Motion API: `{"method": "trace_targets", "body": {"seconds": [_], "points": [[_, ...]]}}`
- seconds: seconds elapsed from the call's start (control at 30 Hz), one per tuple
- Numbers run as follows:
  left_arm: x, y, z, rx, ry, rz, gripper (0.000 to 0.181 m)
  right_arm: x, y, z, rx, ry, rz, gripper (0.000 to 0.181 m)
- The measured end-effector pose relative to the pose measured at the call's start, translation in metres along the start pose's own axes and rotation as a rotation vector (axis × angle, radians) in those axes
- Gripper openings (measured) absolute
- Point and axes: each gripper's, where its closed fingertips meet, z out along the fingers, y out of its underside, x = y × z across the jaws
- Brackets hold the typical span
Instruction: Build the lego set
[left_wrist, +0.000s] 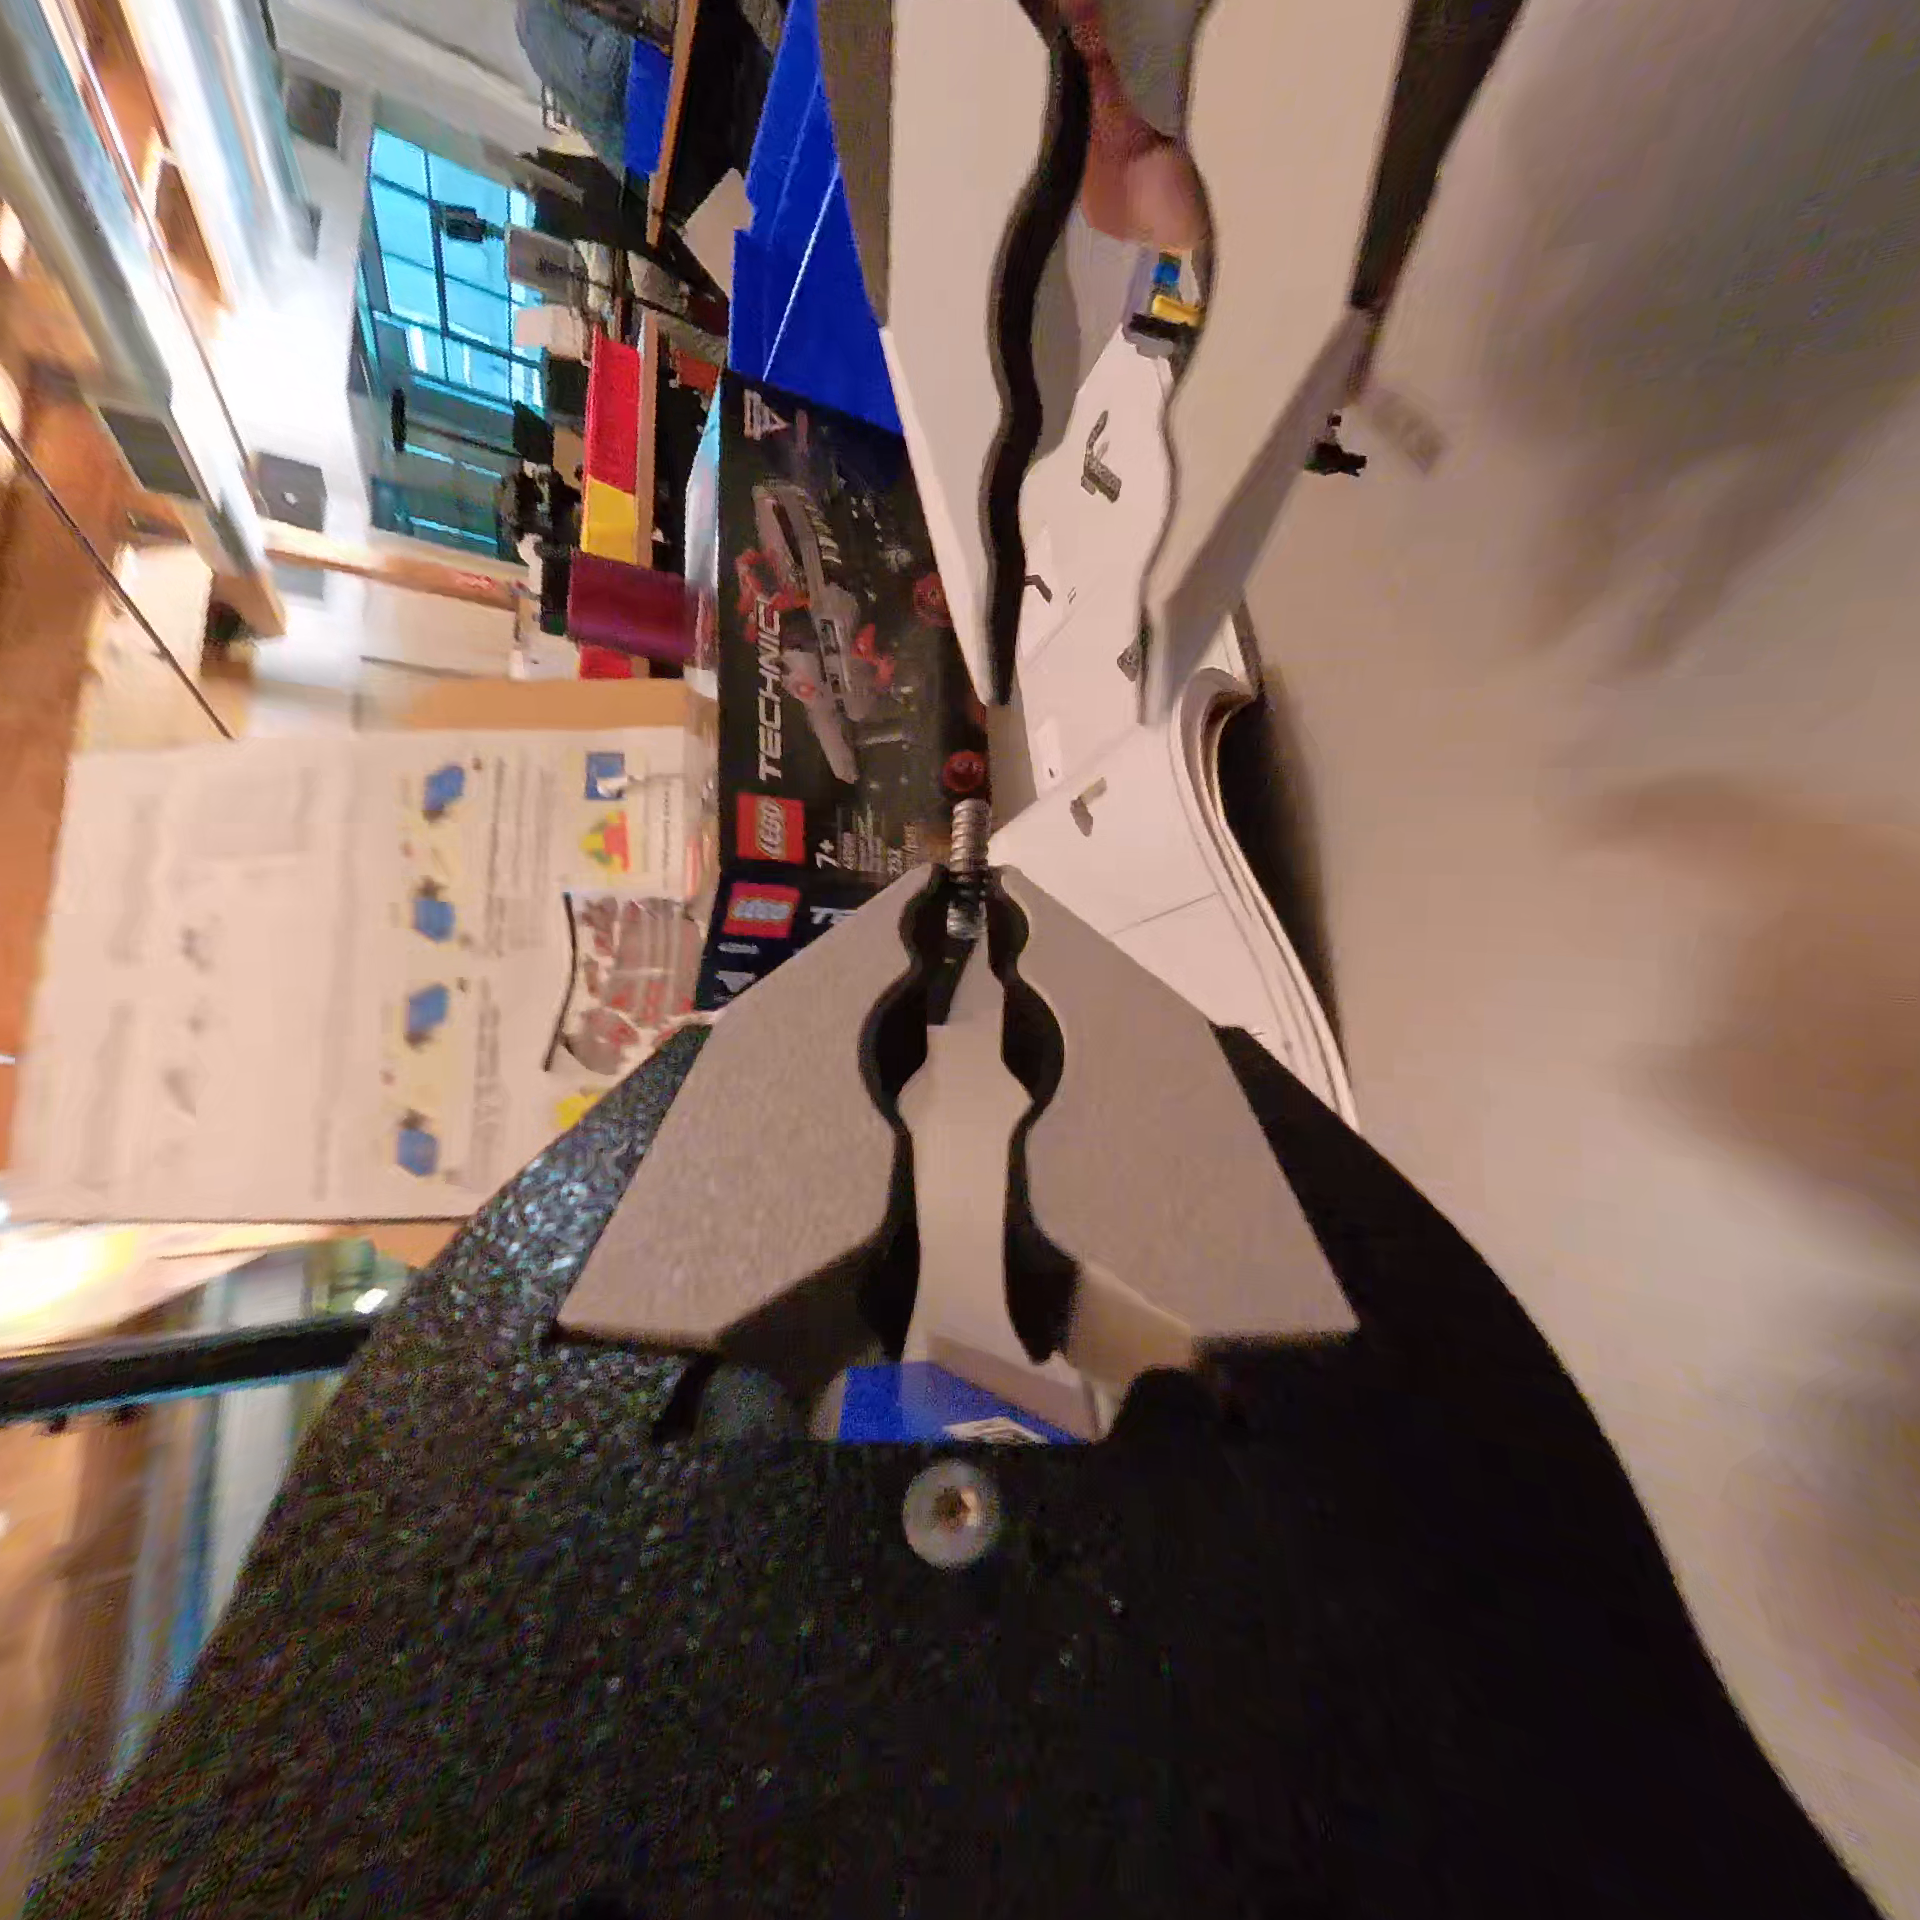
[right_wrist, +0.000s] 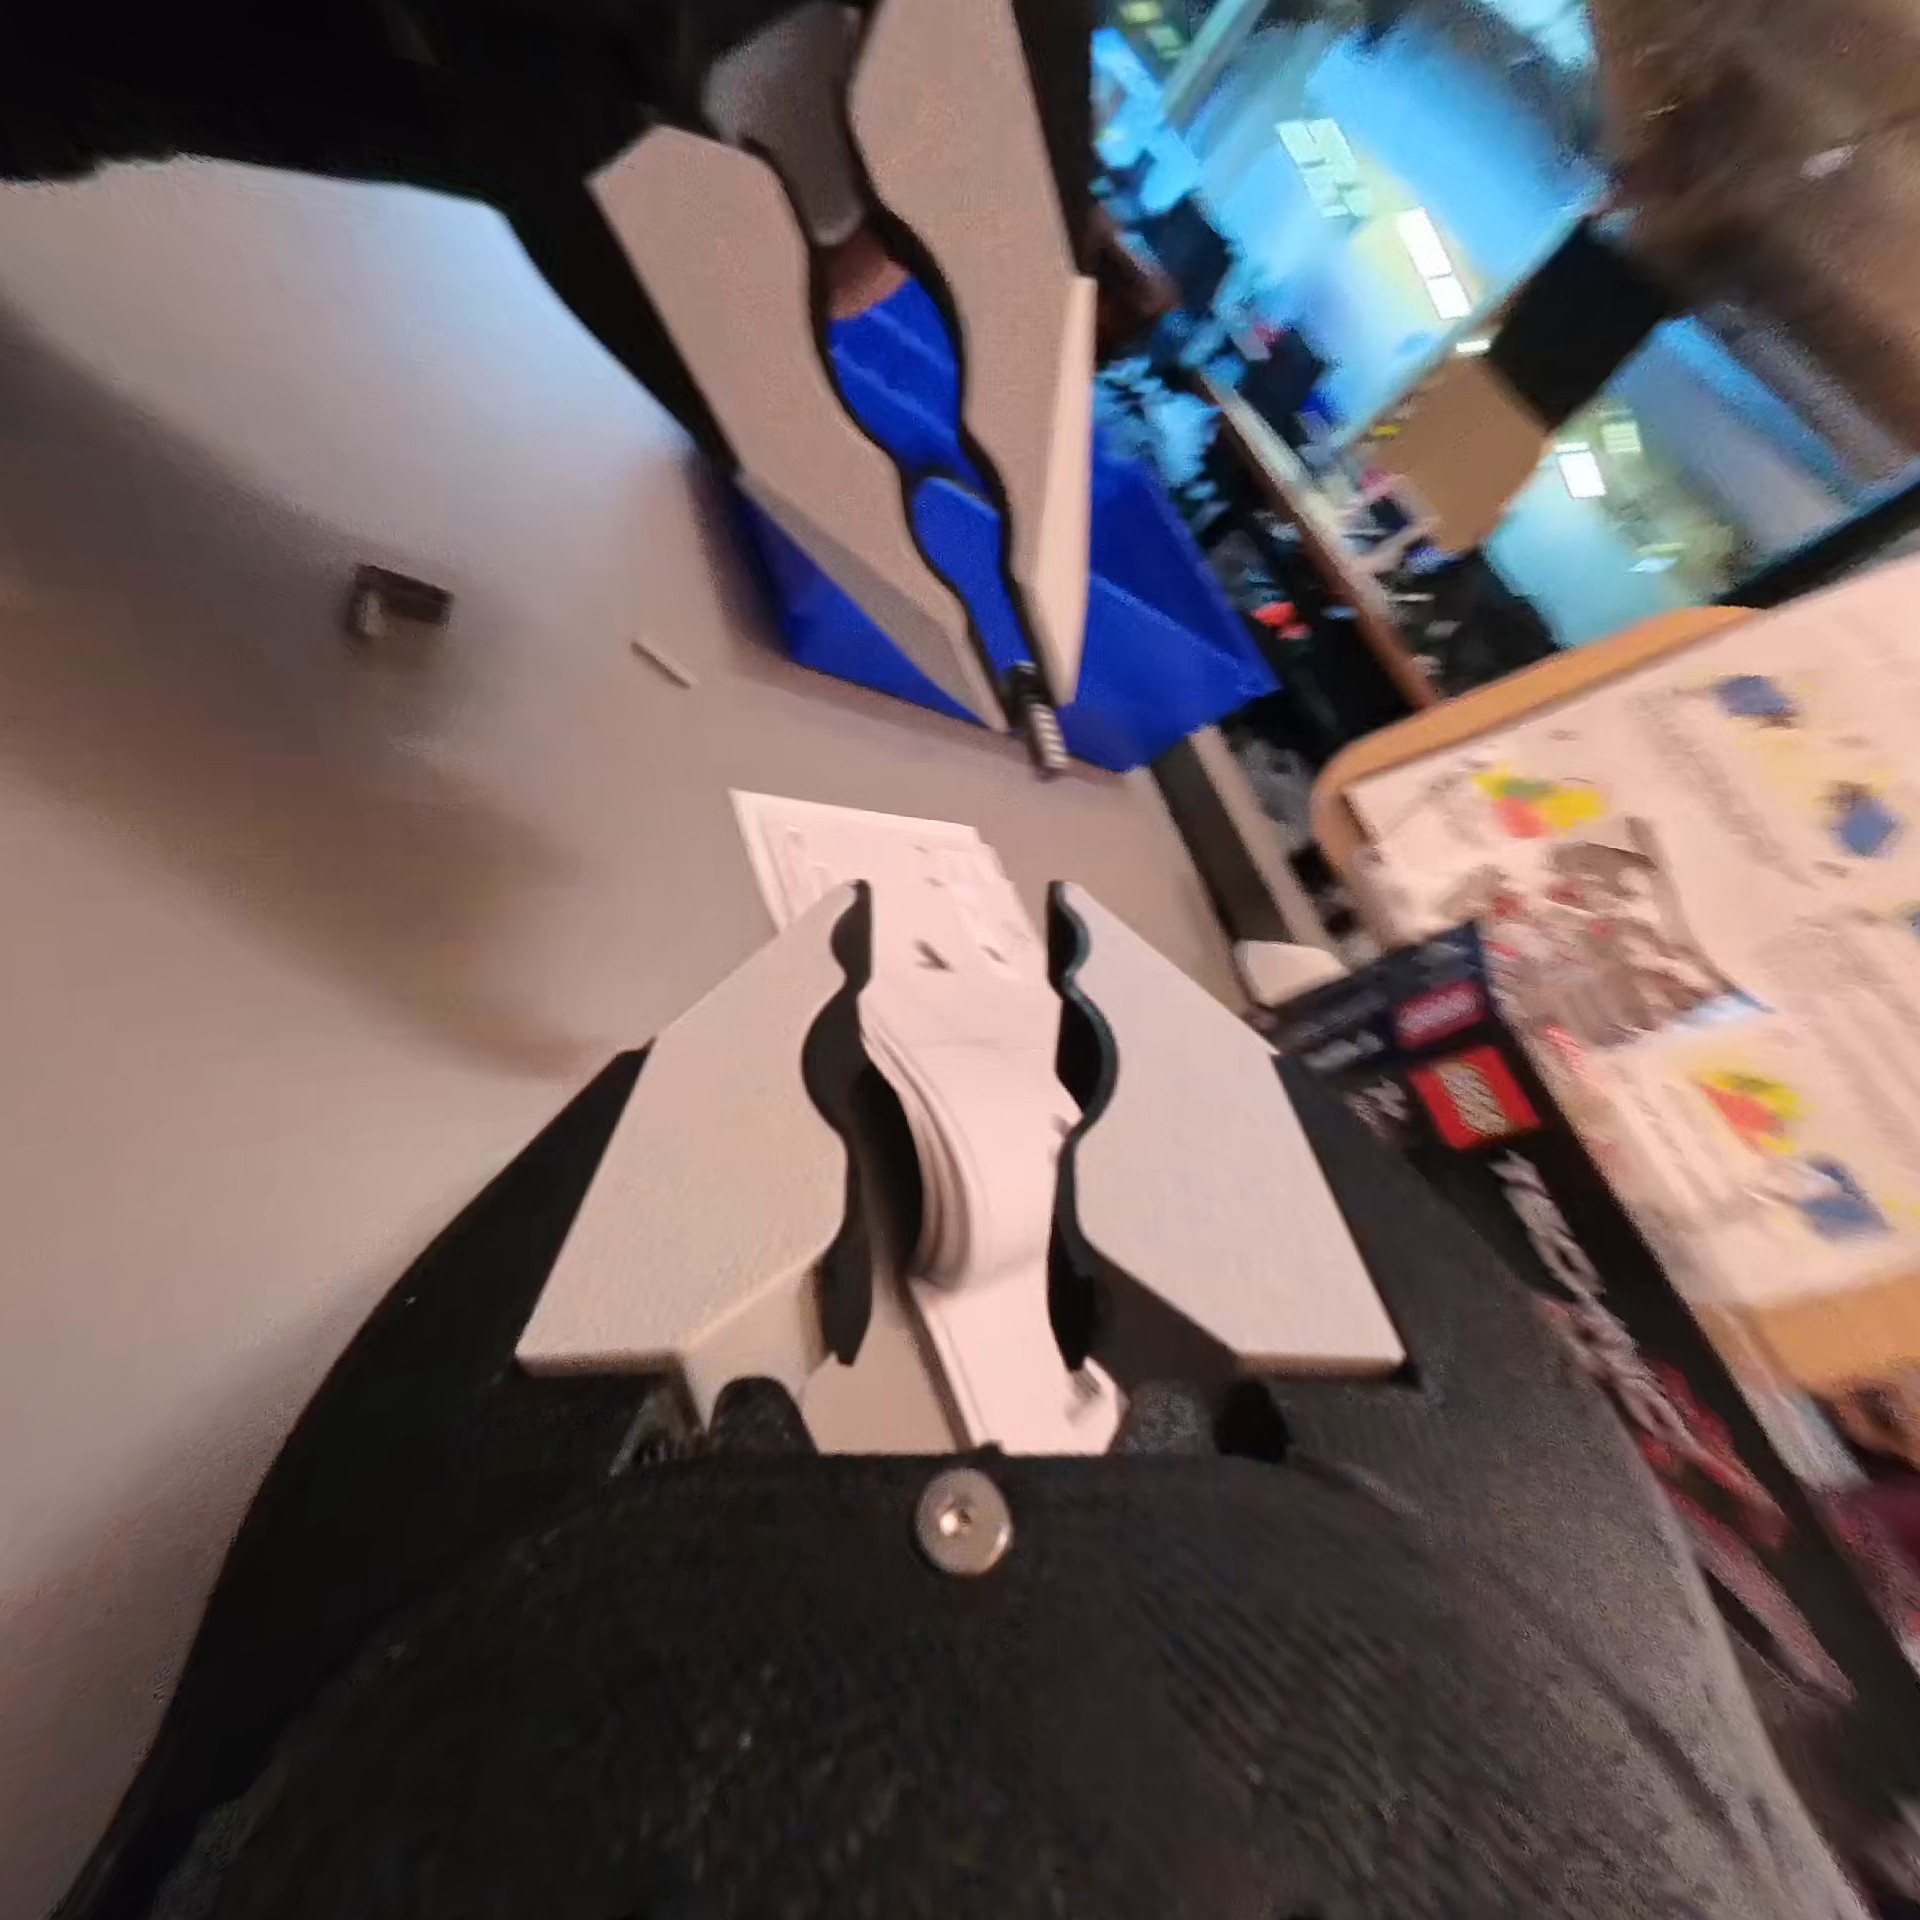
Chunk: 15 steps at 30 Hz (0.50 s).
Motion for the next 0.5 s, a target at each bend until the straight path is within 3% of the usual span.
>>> {"method": "trace_targets", "body": {"seconds": [0.03, 0.13, 0.2, 0.3, 0.4, 0.5], "points": [[0.000, -0.006, 0.003, -0.013, -0.006, 0.084, 0.004, 0.011, 0.005, -0.007, -0.019, 0.096, -0.030, 0.024], [0.014, -0.023, 0.018, -0.065, 0.038, 0.269, 0.004, 0.024, 0.012, -0.024, -0.070, 0.300, -0.124, 0.029], [0.024, -0.036, 0.028, -0.078, 0.050, 0.329, 0.004, 0.016, 0.018, -0.025, -0.111, 0.315, -0.174, 0.033], [0.030, -0.046, 0.039, -0.110, 0.057, 0.364, 0.004, 0.007, 0.028, -0.023, -0.159, 0.315, -0.226, 0.023], [0.040, -0.059, 0.045, -0.084, 0.086, 0.365, 0.004, 0.005, 0.041, -0.024, -0.215, 0.322, -0.207, 0.009], [0.045, -0.067, 0.048, -0.106, 0.090, 0.410, 0.005, 0.003, 0.046, -0.027, -0.205, 0.316, -0.145, 0.007]]}}
